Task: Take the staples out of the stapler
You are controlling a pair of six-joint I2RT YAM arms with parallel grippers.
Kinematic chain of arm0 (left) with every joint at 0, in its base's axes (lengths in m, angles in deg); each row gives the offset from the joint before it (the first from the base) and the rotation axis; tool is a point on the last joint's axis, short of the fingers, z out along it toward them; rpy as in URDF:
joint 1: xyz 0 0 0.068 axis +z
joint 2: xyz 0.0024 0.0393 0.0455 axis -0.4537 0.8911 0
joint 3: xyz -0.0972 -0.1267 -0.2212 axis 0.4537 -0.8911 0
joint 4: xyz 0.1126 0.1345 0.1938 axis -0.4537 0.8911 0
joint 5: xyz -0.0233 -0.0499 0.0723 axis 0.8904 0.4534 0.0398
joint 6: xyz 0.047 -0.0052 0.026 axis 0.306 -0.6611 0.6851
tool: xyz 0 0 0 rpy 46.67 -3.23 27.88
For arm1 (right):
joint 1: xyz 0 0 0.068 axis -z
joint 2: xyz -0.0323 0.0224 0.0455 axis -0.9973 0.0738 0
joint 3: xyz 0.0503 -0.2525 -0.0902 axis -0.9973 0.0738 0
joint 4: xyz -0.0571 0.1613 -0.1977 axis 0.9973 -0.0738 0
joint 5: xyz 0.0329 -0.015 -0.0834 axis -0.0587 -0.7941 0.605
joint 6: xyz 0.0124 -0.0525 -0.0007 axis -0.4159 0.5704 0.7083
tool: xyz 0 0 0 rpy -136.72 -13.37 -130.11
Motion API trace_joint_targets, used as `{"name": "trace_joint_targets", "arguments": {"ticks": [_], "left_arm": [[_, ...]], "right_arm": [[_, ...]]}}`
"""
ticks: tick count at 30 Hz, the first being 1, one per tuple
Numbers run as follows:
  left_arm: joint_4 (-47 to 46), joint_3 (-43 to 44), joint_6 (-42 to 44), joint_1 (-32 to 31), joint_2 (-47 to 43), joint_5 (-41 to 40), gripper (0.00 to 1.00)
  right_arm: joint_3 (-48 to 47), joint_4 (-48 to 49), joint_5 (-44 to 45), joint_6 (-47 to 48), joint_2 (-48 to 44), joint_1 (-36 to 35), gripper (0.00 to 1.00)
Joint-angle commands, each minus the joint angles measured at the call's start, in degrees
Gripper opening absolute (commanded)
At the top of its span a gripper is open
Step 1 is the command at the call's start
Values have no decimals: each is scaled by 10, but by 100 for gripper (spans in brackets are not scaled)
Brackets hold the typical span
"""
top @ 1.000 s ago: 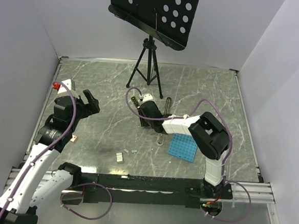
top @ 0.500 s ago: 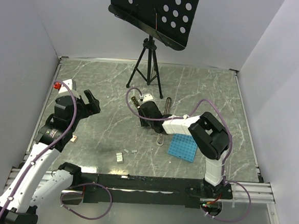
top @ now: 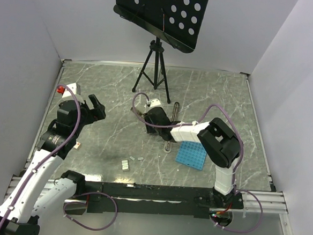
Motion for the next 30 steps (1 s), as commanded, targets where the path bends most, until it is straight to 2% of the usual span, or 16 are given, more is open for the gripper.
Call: {"name": "trace_joint_targets", "arguments": {"ticks": [1,3,5,8,11,15,22,25,30], "left_arm": [[-25,7,11,1,6,11,99],[-25,7,11,1,8,12,99],[-25,7,10,1,9,13,99],[-26,6,9,1,10,16,99],[-31,3,14,1,14,28,99],[-41,-1,16,1,28,64,100],[-80,-4,71,1,81,242,94],[-89,-4,92,1,102,282,92],[-75,11,112,1,124,315,95]], "right_arm": [[14,17,4,2,-27,4,51],[19,24,-3,8,-29,4,48],[24,31,-13,16,-31,4,38],[28,33,-12,14,-35,4,36],[37,47,-26,21,-41,4,18],[40,46,-46,9,-56,5,16],[65,81,-220,-56,-117,51,10],[76,89,-300,-73,-158,68,7],[79,106,-455,-119,-203,108,6]]}}
